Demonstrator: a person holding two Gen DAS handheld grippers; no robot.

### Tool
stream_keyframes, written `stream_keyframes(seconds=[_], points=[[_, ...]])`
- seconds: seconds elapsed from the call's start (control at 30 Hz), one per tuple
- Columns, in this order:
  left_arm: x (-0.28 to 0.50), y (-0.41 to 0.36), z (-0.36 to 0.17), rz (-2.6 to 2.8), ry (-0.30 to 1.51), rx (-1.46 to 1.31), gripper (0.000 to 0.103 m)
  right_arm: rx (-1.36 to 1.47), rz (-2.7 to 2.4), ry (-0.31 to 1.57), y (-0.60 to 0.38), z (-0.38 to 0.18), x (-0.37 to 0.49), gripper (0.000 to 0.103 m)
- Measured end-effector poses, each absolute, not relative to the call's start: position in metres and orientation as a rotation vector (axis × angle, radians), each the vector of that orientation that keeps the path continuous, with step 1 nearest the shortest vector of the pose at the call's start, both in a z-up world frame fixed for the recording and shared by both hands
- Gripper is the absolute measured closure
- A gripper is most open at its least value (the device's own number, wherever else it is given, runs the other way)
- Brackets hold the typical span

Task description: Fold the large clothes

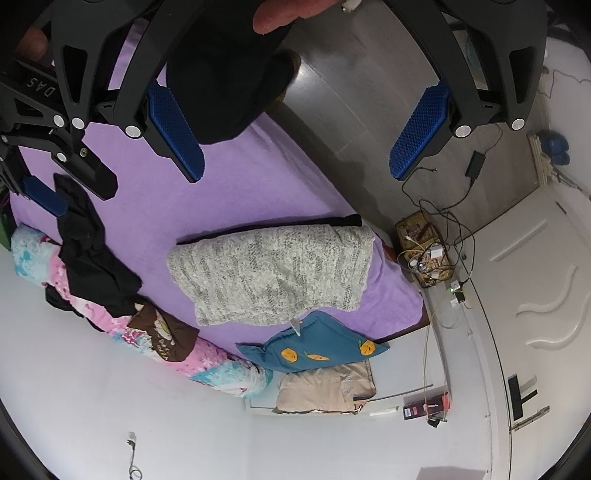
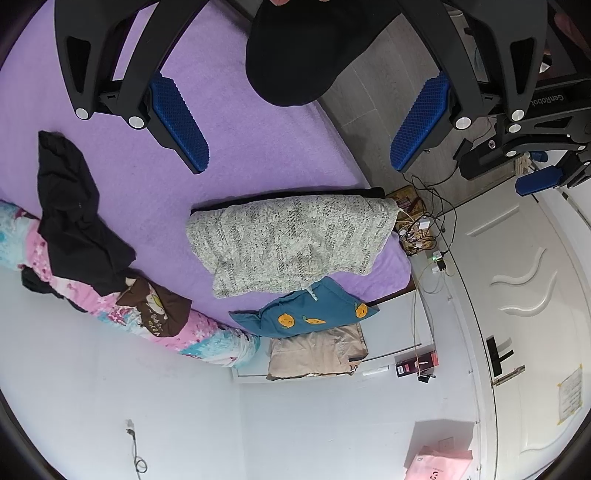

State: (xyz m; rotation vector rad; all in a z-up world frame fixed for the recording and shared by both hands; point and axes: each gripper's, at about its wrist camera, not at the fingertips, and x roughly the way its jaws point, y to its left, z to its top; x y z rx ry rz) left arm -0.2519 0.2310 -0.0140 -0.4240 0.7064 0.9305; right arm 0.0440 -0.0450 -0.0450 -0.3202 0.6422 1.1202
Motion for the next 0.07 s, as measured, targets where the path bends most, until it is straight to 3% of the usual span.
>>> stream_keyframes(seconds=[0.07], points=[[-0.2523,0.2312,-0.0144,0.93,0.707,-0.426,0.006,-0.321,1.12,0.641,-0.0442,-0.0445,0.0427,0.006]])
